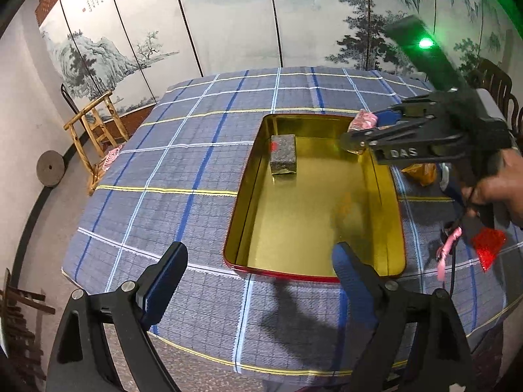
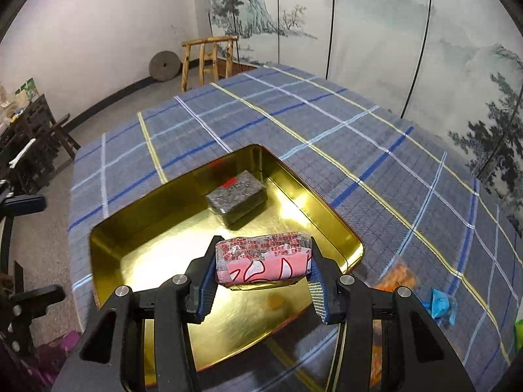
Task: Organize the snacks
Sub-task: 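Grasp the pink wrapped candy with the right gripper and carry it over the tin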
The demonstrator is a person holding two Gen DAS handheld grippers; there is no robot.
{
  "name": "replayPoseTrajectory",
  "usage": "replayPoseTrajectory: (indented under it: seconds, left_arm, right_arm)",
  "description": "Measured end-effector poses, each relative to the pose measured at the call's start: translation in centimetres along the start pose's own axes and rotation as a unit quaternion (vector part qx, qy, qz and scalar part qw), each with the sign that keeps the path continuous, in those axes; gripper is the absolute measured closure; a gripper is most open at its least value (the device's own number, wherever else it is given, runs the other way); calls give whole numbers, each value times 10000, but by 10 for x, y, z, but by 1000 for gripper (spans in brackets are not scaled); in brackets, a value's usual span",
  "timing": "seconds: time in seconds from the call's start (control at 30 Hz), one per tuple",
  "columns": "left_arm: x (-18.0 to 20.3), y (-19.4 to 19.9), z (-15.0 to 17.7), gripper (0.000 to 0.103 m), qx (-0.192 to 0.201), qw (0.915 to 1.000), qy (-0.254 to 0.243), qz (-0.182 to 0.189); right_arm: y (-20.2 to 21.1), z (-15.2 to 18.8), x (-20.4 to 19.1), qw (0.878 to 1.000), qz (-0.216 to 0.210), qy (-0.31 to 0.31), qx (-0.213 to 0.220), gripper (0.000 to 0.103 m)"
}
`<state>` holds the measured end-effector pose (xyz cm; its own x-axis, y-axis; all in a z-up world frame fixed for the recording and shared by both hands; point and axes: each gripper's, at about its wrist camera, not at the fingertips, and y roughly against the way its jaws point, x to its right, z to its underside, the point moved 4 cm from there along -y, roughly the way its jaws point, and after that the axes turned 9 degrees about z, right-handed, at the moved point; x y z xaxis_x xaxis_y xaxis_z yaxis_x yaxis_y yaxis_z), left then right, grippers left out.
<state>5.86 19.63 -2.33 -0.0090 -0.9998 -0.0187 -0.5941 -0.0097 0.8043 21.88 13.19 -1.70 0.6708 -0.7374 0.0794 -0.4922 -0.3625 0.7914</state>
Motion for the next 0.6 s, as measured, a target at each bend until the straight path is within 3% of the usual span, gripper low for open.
replayPoseTrajectory:
  seconds: [0.6]
  left_arm:
    - [-12, -13, 4, 13, -162, 9999, 39, -38]
  right_arm:
    - [-57, -6, -2, 9978, 179, 193, -616, 54]
